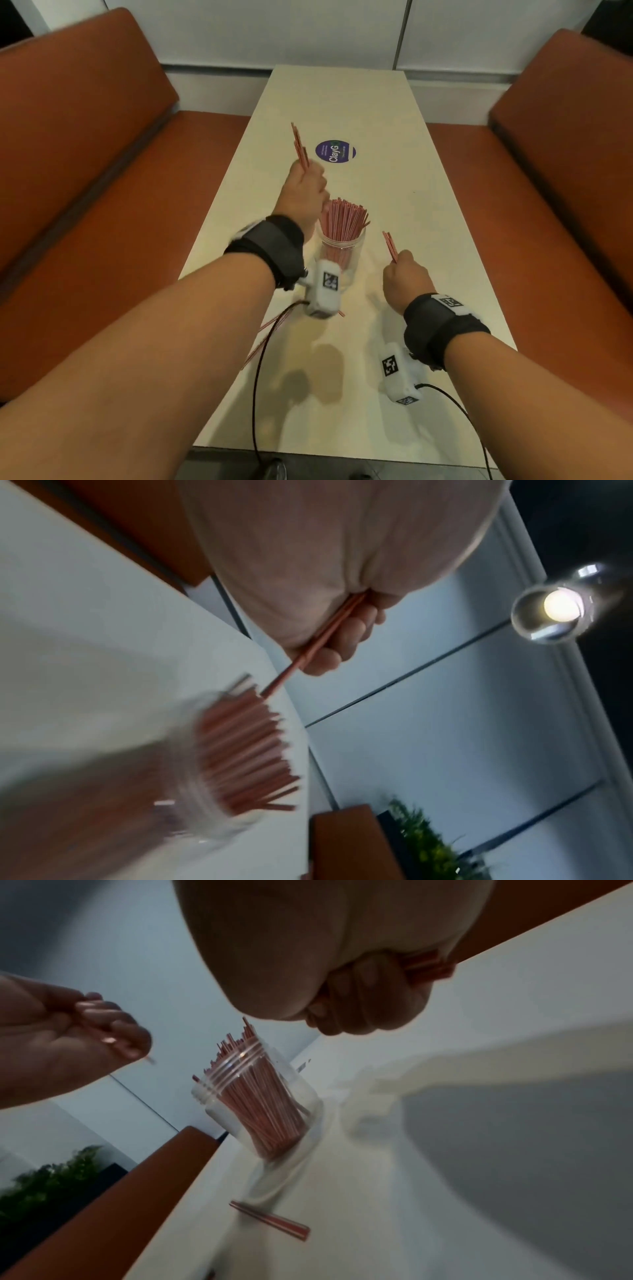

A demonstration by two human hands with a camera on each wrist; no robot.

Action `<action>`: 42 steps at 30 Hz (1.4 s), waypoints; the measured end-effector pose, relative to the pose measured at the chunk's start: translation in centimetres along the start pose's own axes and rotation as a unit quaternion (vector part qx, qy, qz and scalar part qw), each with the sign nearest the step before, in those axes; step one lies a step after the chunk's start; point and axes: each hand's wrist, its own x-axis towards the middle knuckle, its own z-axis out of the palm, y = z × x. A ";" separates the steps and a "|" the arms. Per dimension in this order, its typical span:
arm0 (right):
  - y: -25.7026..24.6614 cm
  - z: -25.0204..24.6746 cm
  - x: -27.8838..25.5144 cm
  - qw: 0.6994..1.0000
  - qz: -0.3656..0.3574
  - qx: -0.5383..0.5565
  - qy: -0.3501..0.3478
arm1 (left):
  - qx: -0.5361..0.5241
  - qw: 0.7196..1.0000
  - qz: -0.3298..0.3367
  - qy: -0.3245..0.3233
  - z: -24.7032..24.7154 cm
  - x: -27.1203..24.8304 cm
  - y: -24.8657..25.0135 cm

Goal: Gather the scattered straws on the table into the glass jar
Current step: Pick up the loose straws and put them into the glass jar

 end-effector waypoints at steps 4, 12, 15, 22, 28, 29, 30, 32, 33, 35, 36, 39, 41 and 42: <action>0.1 -0.2 0.3 0.999 -0.036 0.036 0.020 | 0.067 0.997 0.039 -0.021 2.3 2.0 -0.8; 0.4 -0.2 0.7 0.995 -0.066 0.066 0.019 | 0.213 0.974 -0.003 -0.072 3.6 1.3 -3.7; 0.2 -0.4 0.7 0.994 -0.069 0.078 0.021 | 0.241 0.966 0.074 -0.059 2.9 1.2 -2.0; -3.0 -2.7 1.4 0.945 -0.118 0.305 0.016 | 0.426 0.901 -0.049 -0.067 -4.0 0.2 -4.6; -10.7 -2.1 2.4 0.828 -0.166 0.518 -0.136 | 0.410 0.898 -0.035 -0.153 -2.9 -0.3 -5.2; -11.0 -1.4 2.7 0.836 -0.158 0.506 -0.140 | 0.400 0.902 -0.040 -0.158 -3.0 -0.3 -5.3; -11.1 -0.8 3.1 0.853 -0.152 0.482 -0.135 | 0.396 0.903 -0.043 -0.159 -3.1 -0.4 -5.3; -11.0 0.0 3.9 0.895 -0.147 0.408 -0.106 | 0.404 0.899 -0.052 -0.158 -3.2 -0.4 -5.4; -10.9 0.1 4.2 0.912 -0.142 0.375 -0.089 | 0.413 0.896 -0.052 -0.156 -3.4 -0.2 -5.6; -10.8 0.3 4.8 0.924 -0.126 0.354 -0.068 | 0.429 0.889 -0.051 -0.153 -3.5 -0.2 -5.5; -10.8 0.3 4.9 0.924 -0.121 0.357 -0.062 | 0.431 0.888 -0.048 -0.151 -3.5 -0.1 -5.6; -10.7 0.4 5.2 0.922 -0.111 0.367 -0.048 | 0.432 0.887 -0.046 -0.155 -3.4 0.0 -5.5; -10.7 0.2 5.3 0.922 -0.119 0.366 -0.033 | 0.439 0.883 -0.045 -0.157 -3.3 0.3 -5.5; -10.7 0.1 5.4 0.923 -0.131 0.361 -0.023 | 0.445 0.880 -0.046 -0.159 -3.4 0.4 -5.5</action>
